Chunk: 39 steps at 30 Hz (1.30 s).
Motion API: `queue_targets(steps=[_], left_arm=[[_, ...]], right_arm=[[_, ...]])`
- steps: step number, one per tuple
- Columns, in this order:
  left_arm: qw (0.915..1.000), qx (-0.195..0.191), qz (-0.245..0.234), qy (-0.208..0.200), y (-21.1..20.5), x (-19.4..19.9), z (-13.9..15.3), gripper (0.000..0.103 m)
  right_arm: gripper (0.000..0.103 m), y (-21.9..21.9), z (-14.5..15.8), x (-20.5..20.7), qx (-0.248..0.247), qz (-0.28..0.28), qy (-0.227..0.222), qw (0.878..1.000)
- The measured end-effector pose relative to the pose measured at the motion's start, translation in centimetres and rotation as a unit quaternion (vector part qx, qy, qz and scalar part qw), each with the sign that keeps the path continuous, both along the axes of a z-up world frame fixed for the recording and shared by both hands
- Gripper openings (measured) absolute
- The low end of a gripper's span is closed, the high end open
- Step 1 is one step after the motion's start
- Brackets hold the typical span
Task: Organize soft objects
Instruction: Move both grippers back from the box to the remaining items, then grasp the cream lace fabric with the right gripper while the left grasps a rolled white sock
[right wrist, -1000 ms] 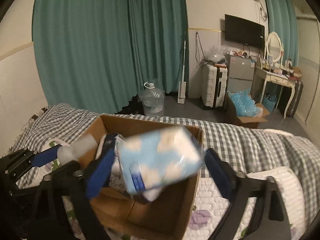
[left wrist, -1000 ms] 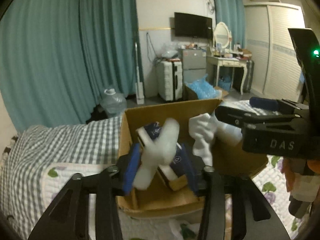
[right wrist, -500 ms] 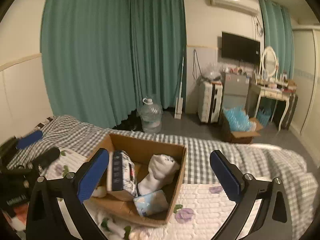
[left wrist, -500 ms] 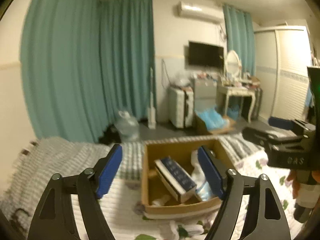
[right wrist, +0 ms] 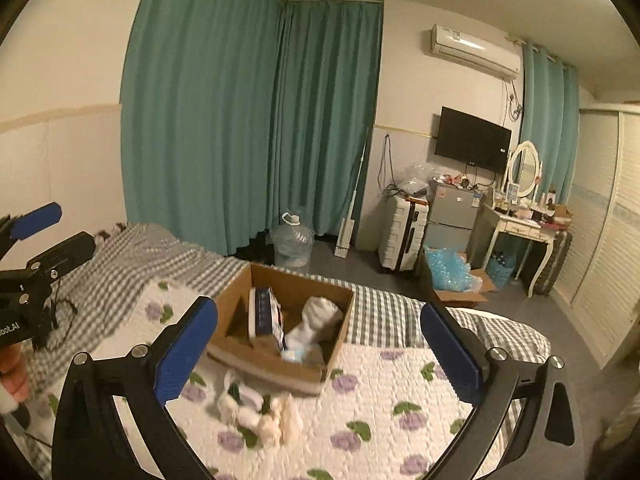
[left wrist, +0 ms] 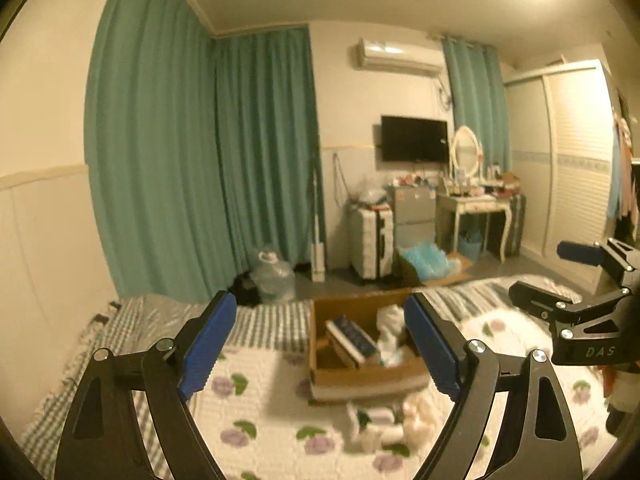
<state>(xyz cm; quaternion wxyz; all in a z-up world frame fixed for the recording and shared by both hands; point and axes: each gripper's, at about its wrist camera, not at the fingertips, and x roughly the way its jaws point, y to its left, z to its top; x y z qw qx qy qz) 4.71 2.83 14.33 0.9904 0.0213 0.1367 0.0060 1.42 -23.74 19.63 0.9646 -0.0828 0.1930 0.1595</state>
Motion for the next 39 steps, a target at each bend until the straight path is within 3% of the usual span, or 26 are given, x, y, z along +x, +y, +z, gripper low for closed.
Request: queue_targets(steps=[6,12,15,18,23,24,26,28,32,39], left_arm=[[0.9989,-0.032,0.001,0.033,0.4,-0.1,-4.8,0.087],[0.9959,-0.021,0.015,0.087,-0.1,2.4,-11.9,0.087],[0.9913,-0.043,0.019,0.123,-0.3,3.8,-15.7,0.087],[0.9850,-0.057,0.022,0.161,-0.8,6.0,-19.2,0.087],[0.9800,-0.054,0.015,0.191,-2.2,7.7,-21.7,0.087],[0.9799,-0.050,0.014,0.193,-2.4,7.8,-21.9,0.087],[0.9784,-0.045,0.008,0.202,-3.0,8.3,-22.7,0.087],[0.9751,-0.052,-0.006,0.216,-3.3,8.6,-23.6,0.087],[0.9694,-0.059,-0.011,0.238,-3.5,9.4,-25.3,0.087],[0.9664,-0.062,-0.033,0.247,-4.7,11.2,-27.0,0.085]], right_arm=[[0.102,0.5,-4.9,-0.9,0.010,0.023,0.043,0.999],[0.102,2.4,-13.7,3.2,-0.012,0.034,0.117,0.992],[0.102,2.5,-18.1,5.6,-0.025,0.023,0.155,0.987],[0.096,2.4,-22.2,7.5,-0.040,0.027,0.197,0.979],[0.082,2.6,-26.5,10.0,-0.032,0.048,0.255,0.965],[0.074,2.7,-27.4,10.5,-0.028,0.056,0.268,0.961],[0.055,3.0,-28.4,11.2,-0.027,0.065,0.280,0.958],[0.029,2.9,-28.7,11.4,-0.020,0.082,0.285,0.955],[0.023,2.1,-27.6,10.8,-0.019,0.085,0.265,0.960],[0.023,0.1,-26.3,11.0,-0.017,0.047,0.245,0.968]])
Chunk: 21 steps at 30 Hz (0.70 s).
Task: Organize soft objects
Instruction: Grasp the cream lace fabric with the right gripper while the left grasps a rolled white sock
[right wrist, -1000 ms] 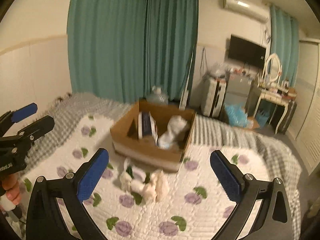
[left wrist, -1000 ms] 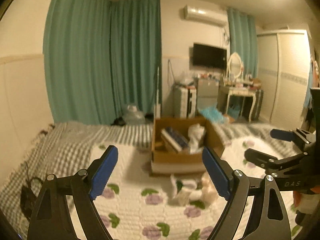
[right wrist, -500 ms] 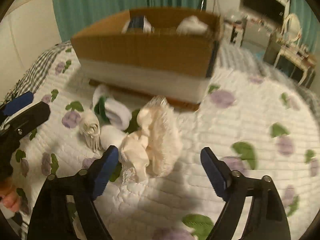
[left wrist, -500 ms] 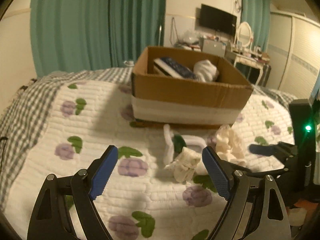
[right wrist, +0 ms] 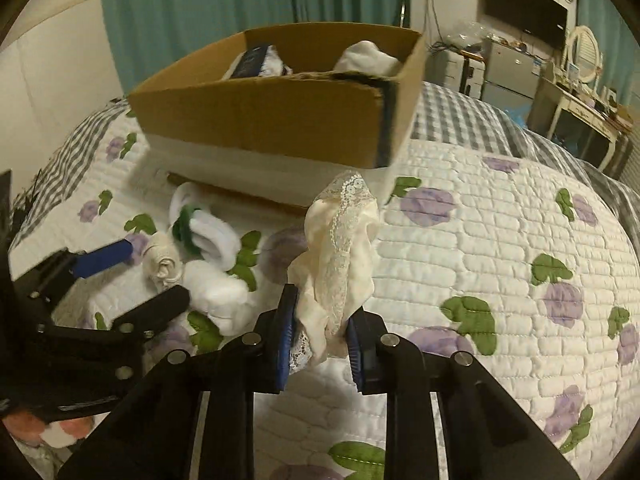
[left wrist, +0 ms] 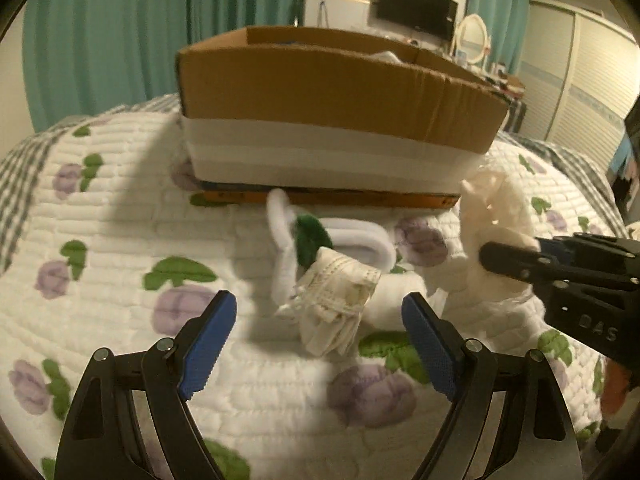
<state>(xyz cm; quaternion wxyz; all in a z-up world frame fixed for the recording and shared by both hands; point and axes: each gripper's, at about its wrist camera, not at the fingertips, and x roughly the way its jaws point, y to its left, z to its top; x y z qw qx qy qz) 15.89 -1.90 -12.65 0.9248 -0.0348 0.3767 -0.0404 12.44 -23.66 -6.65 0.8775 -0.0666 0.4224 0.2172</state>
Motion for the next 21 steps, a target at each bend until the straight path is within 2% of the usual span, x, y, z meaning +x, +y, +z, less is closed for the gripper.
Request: queue_targets(steps=[1,2,3,6,8,14,21], left_arm=[[1.0000,-0.004,-0.001,-0.001,0.0,0.2,-0.1,0.084],[1.0000,-0.008,-0.004,-0.003,0.1,0.3,-0.1,0.079],[0.9999,-0.013,-0.008,-0.006,0.1,0.3,0.0,0.066],[0.9995,-0.013,-0.026,-0.013,-0.1,0.1,0.4,0.044],[0.9993,-0.008,-0.034,-0.017,-0.4,0.0,0.5,0.034],[0.9989,-0.010,-0.040,-0.023,0.1,-0.8,1.2,0.032],[0.9991,-0.007,-0.026,-0.032,1.3,-3.9,3.1,0.032]], right_arm=[[0.023,-0.1,-0.1,0.0,-0.003,-0.001,0.002,1.000],[0.023,-0.1,-0.1,0.1,-0.006,-0.002,0.004,1.000],[0.023,-0.1,-0.2,0.1,-0.009,-0.004,0.004,1.000],[0.023,0.1,-0.3,0.1,-0.016,-0.005,0.004,1.000],[0.023,0.3,-0.3,0.1,-0.017,-0.005,0.004,1.000],[0.023,0.0,0.0,-0.3,-0.017,-0.012,-0.003,1.000],[0.023,-1.0,1.5,-1.8,-0.007,-0.027,-0.020,0.999]])
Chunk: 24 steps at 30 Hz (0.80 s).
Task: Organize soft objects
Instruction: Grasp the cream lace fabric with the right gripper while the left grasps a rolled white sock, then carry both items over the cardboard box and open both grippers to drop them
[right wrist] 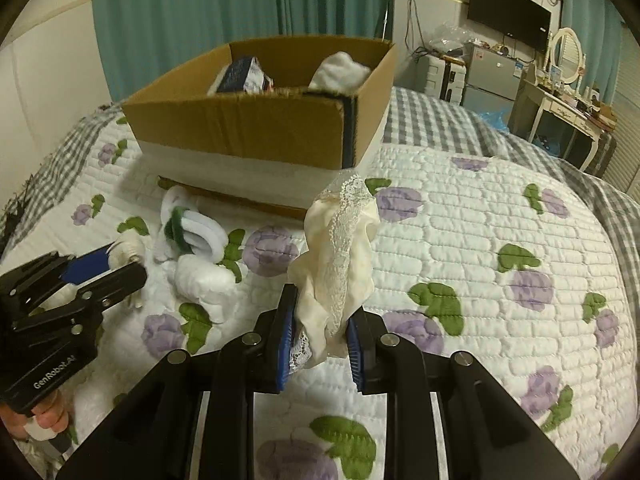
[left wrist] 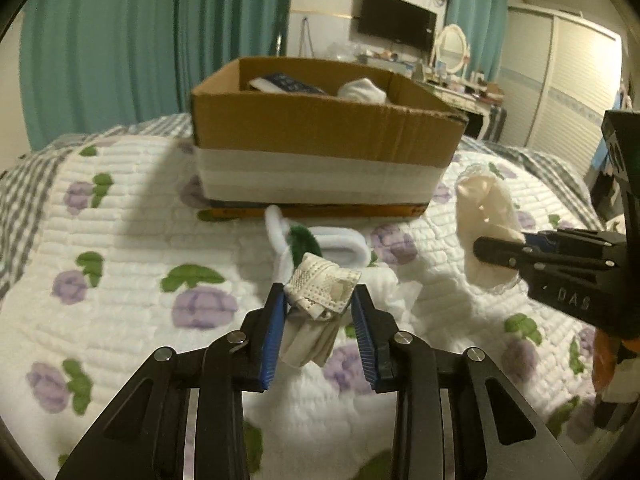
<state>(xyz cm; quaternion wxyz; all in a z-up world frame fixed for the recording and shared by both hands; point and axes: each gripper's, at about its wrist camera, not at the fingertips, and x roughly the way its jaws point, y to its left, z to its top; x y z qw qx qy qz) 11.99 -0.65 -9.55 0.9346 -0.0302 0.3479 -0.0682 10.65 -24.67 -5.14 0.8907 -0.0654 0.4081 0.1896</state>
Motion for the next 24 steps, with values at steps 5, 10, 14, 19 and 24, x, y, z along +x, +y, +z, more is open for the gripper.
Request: queue_targets(steps=[5,10,14,19,24], left_arm=[[0.9998,0.012,-0.003,-0.015,-0.3,-2.0,1.9,0.032],[0.9992,0.016,-0.014,-0.033,-0.8,-4.1,4.8,0.032],[0.9983,0.033,-0.014,-0.046,-0.7,-5.2,8.0,0.032],[0.9959,0.032,-0.021,-0.082,-0.4,-5.6,12.9,0.032],[0.9916,0.043,-0.022,-0.120,-0.3,-4.8,17.0,0.032]], right_arm=[[0.023,-0.9,2.2,-3.0,0.002,-0.014,-0.020,1.000],[0.023,-1.5,4.4,-6.3,0.008,-0.019,-0.033,0.999],[0.023,-1.5,7.4,-8.4,0.022,-0.015,-0.053,0.998],[0.023,-0.8,12.2,-9.6,0.027,0.001,-0.092,0.995],[0.023,0.2,17.4,-8.4,0.034,0.012,-0.133,0.990]])
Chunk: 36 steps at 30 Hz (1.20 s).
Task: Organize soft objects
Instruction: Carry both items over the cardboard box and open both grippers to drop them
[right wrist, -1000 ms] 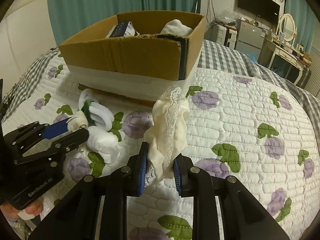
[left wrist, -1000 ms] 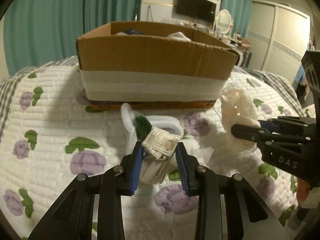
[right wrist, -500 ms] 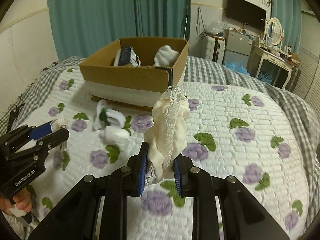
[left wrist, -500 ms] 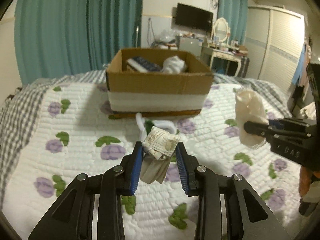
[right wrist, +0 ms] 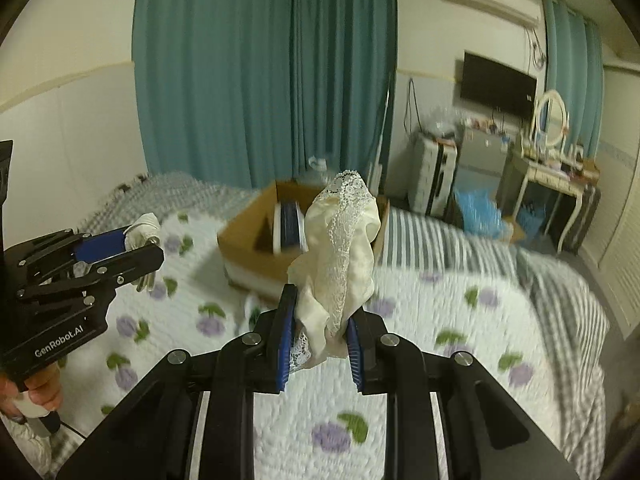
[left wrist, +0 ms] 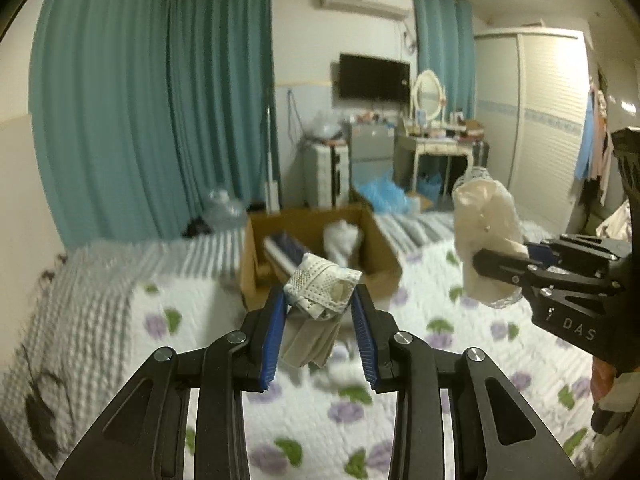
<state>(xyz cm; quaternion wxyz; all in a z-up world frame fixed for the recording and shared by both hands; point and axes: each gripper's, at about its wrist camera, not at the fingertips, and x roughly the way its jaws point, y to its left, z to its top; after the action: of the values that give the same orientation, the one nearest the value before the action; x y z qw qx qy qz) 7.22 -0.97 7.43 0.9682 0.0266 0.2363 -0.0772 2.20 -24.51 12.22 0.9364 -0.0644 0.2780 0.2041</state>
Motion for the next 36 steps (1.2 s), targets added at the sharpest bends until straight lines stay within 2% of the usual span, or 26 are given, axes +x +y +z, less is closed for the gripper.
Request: queue_targets(steps=[4,7,12,17,21,24,26,29,30,31,32,33,34,36], left_arm=[[0.9997,-0.002,0.001,-0.024,0.3,2.4,2.6,0.032],[0.9995,-0.003,0.003,-0.031,0.7,4.7,3.5,0.032],[0.9998,0.002,0.009,-0.018,1.3,9.4,2.3,0.032],[0.9996,0.017,0.022,0.010,1.7,13.7,-1.0,0.032],[0.9984,0.026,0.033,0.038,2.3,16.5,-4.5,0.032],[0.9973,0.016,0.029,0.066,2.8,18.1,-7.1,0.032],[0.9970,0.020,0.023,0.071,2.5,18.5,-8.0,0.033],[0.9971,0.036,0.020,0.064,2.0,18.7,-8.9,0.036],[0.9971,0.042,0.027,0.057,1.9,18.7,-8.9,0.038],[0.9970,0.045,0.036,0.053,1.9,18.7,-8.8,0.043],[0.9969,0.044,0.042,0.049,2.0,18.8,-8.7,0.059],[0.9972,0.040,0.048,0.042,2.2,18.6,-8.3,0.072],[0.9977,0.033,0.051,0.031,2.3,18.3,-7.7,0.073],[0.9982,0.023,0.054,0.014,2.5,17.4,-6.2,0.074]], right_arm=[[0.023,1.1,3.0,2.4,-0.004,0.006,-0.019,1.000],[0.023,2.2,4.7,4.7,-0.008,0.010,-0.030,0.999],[0.023,3.9,5.2,9.1,-0.011,0.007,-0.038,0.999],[0.022,5.5,2.4,14.1,-0.009,0.008,-0.011,1.000],[0.023,6.5,-1.4,17.7,-0.017,0.011,0.019,1.000],[0.023,7.0,-4.5,19.9,-0.020,0.013,0.041,0.999],[0.023,7.0,-6.6,21.3,-0.014,0.011,0.057,0.998],[0.023,6.9,-8.1,22.4,-0.003,0.012,0.064,0.998],[0.027,7.0,-8.3,22.5,-0.003,0.011,0.062,0.998],[0.044,6.9,-8.5,22.5,-0.006,0.006,0.059,0.998],[0.055,6.7,-8.4,22.5,-0.006,0.002,0.056,0.998],[0.076,6.3,-8.2,22.3,-0.001,-0.002,0.049,0.999],[0.082,5.8,-7.8,22.1,0.005,-0.008,0.041,0.999],[0.082,5.1,-6.8,21.4,0.012,-0.018,0.029,0.999]])
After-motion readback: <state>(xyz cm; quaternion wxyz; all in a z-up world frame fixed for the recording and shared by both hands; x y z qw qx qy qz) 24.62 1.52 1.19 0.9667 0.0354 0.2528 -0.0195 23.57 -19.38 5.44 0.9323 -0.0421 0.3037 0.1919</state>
